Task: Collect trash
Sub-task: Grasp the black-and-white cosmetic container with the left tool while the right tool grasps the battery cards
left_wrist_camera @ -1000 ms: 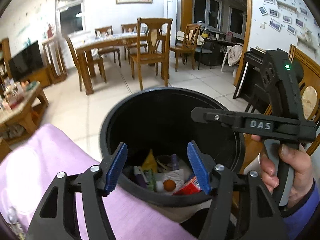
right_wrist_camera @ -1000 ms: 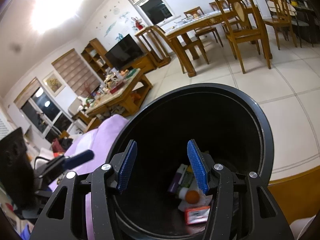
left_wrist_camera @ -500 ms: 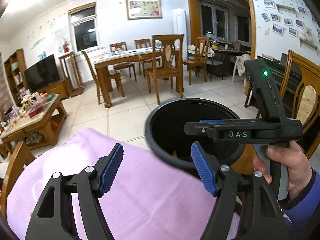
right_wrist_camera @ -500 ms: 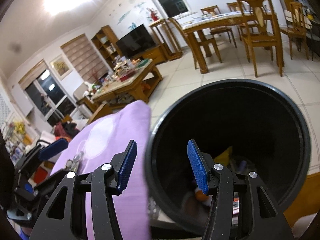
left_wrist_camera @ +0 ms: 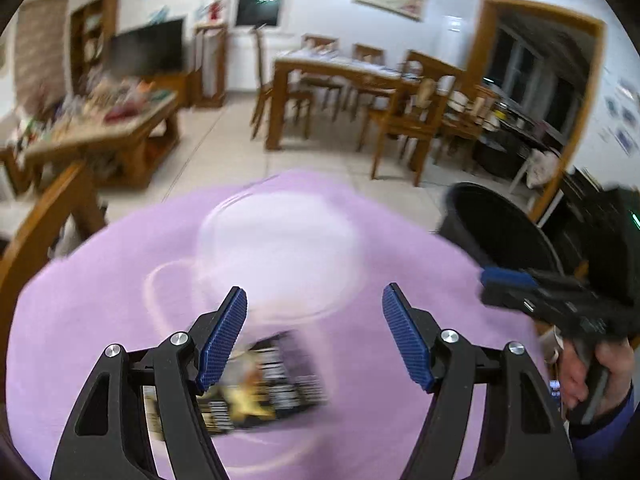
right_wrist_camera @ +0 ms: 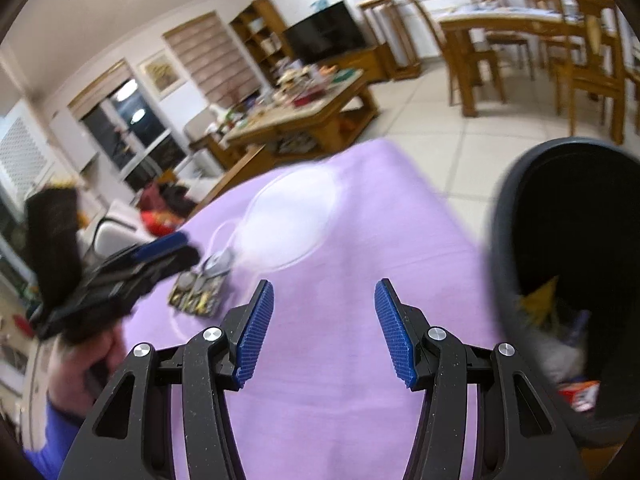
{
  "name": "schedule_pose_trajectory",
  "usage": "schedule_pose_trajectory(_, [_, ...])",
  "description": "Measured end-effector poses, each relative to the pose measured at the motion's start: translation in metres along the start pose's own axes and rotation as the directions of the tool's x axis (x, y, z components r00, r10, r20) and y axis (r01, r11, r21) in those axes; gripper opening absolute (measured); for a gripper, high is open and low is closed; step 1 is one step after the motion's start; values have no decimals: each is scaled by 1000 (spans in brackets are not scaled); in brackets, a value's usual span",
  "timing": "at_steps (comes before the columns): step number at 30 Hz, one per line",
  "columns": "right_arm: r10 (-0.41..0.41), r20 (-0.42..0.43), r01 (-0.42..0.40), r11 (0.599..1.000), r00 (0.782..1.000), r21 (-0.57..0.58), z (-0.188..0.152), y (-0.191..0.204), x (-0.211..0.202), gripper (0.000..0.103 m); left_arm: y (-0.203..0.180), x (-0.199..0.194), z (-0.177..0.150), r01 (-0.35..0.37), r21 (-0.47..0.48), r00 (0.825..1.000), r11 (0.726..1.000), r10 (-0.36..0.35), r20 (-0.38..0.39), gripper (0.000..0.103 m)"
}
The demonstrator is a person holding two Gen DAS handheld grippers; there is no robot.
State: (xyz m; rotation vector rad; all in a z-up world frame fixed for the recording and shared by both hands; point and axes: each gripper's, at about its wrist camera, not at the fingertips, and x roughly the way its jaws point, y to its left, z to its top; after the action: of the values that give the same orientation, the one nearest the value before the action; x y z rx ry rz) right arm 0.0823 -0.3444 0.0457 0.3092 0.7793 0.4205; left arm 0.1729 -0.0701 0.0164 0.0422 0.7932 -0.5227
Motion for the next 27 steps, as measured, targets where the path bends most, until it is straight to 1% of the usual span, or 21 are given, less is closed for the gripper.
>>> schedule_pose_trajectory(1, [8,-20,-8,1000,1000,-11,0,9,10,53,14,7,0,-3,-27,1000,1000,2,-23,69])
schedule_pose_trajectory(3, [22,-58,-24,999,998,-28,-1,25,28,53,27,16,-1,6,-51,999,999,-8,-48,69])
schedule_pose_trajectory(5, [33,-94,-36,999,995,-40,0,36,42,53,33,23,-2,15,-50,997,999,-18,-69,69])
schedule_pose_trajectory(8, [45,-140,-55,996,989,-64,-2,53,62,53,37,35,-4,6,-39,995,999,-10,-102,68])
schedule_pose_trajectory(10, [51,-167,-65,995,985,-81,-1,65,73,53,41,43,-5,-5,-32,992,999,1,-124,59])
schedule_pose_trajectory(11, [52,-179,-69,994,983,-89,1,71,79,53,45,39,-12,-18,-25,992,1000,15,-123,57])
schedule_pose_trajectory(13, [51,-195,-72,992,979,-103,-2,77,86,53,49,39,-18,-25,-28,992,999,21,-122,49])
schedule_pose_trajectory(16, [47,-221,-76,989,974,-123,0,87,98,53,51,34,-23,-13,-23,993,1000,11,-115,49])
schedule_pose_trajectory(21, [44,-243,-82,986,969,-148,1,98,108,53,48,28,-30,-36,19,995,999,37,-96,49])
schedule_pose_trajectory(24, [22,-242,-65,983,970,-171,1,105,115,53,48,29,-31,-46,29,994,998,49,-95,48])
schedule_pose_trajectory(26, [8,-242,-59,977,970,-204,1,113,122,53,52,30,-29,-52,40,994,998,55,-94,48])
schedule_pose_trajectory(27, [2,-243,-58,973,970,-224,1,116,124,51,53,30,-29,-57,41,994,998,60,-93,48])
